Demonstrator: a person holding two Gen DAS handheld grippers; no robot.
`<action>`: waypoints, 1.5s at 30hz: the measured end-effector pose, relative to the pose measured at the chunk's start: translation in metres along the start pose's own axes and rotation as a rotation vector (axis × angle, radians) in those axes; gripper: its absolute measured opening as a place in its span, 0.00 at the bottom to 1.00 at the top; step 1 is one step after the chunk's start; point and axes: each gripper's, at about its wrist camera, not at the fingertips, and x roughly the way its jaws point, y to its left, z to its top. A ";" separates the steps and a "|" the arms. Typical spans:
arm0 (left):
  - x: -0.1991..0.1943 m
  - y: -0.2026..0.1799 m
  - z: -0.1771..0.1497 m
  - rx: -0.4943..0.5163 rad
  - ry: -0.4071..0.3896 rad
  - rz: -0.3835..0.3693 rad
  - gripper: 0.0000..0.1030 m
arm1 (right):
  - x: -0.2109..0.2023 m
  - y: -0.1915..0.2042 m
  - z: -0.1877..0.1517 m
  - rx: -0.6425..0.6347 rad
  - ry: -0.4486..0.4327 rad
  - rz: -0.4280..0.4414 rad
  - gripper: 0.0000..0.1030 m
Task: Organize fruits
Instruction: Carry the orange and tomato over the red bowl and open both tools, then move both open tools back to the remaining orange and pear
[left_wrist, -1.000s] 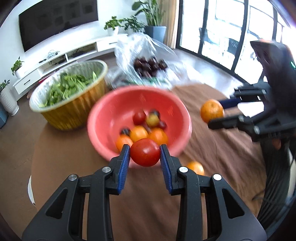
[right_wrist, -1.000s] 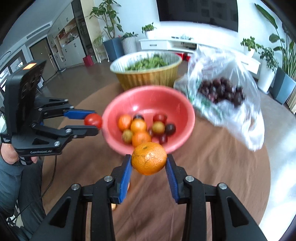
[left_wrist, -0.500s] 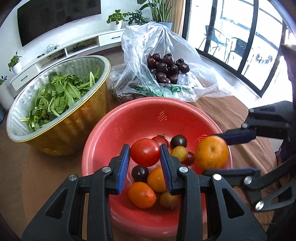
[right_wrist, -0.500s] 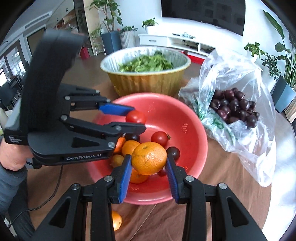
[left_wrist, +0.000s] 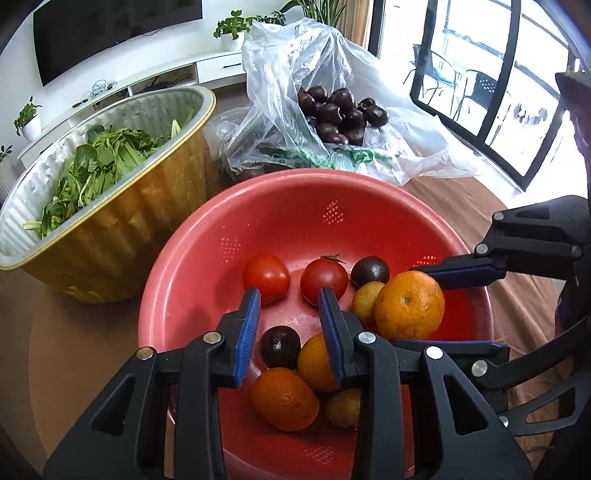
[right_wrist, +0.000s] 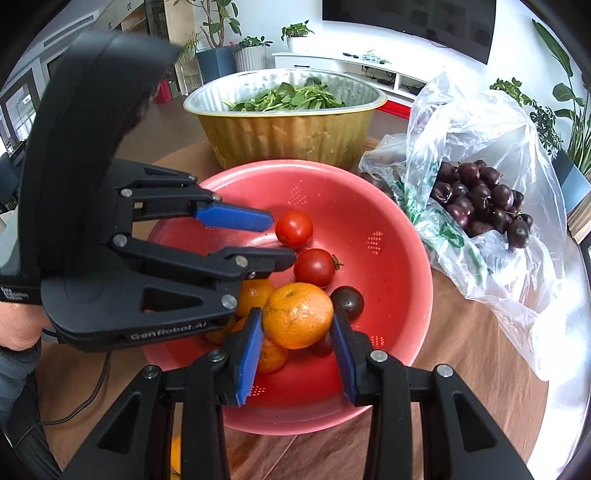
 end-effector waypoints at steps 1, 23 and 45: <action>0.000 -0.001 0.000 0.002 -0.001 0.003 0.30 | 0.000 0.000 0.001 0.000 0.001 -0.001 0.38; -0.048 -0.002 -0.001 -0.041 -0.125 0.034 0.86 | -0.025 -0.005 -0.008 0.045 -0.055 -0.037 0.59; -0.104 -0.077 -0.115 -0.126 -0.073 0.133 1.00 | -0.073 -0.007 -0.098 0.232 -0.048 0.019 0.79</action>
